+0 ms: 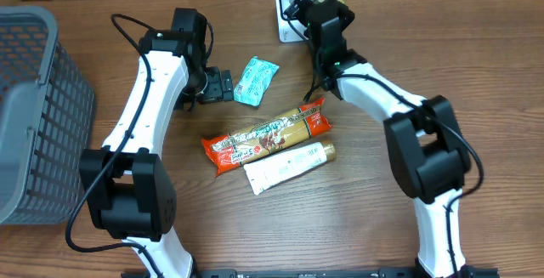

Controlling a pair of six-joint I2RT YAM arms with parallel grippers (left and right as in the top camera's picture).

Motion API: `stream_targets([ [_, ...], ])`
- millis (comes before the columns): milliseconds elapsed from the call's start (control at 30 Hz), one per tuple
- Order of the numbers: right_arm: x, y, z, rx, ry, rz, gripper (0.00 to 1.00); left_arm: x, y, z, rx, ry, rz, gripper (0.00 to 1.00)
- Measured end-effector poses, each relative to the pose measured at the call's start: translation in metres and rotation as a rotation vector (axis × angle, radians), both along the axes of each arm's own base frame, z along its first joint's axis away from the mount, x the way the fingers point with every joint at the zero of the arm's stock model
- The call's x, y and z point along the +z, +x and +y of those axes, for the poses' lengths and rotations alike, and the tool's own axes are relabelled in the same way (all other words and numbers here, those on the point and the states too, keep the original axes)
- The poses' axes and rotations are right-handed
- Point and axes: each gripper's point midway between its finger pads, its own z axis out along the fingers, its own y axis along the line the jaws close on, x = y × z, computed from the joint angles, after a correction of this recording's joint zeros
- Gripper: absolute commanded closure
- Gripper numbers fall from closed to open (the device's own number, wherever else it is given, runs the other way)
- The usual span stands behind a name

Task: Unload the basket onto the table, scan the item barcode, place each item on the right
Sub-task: 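Hold the bottle's barcode in front of the white scanner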

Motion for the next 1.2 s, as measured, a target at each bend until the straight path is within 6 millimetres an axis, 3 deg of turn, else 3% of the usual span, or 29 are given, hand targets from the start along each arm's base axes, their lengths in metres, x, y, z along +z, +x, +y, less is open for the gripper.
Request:
stream_targets([
  [367, -0.037, 0.001, 0.021, 0.029, -0.048, -0.002, 0.96, 0.000, 0.000, 0.000, 0.000, 0.000, -0.001, 0.00],
  [967, -0.035, 0.003, 0.021, 0.028, -0.039, -0.017, 0.96, 0.000, 0.000, 0.000, 0.000, 0.000, -0.001, 0.00],
  [1200, -0.056, -0.015, 0.021, 0.059, -0.027, 0.162, 0.96, 0.000, 0.000, 0.000, 0.000, 0.000, 0.000, 0.00],
])
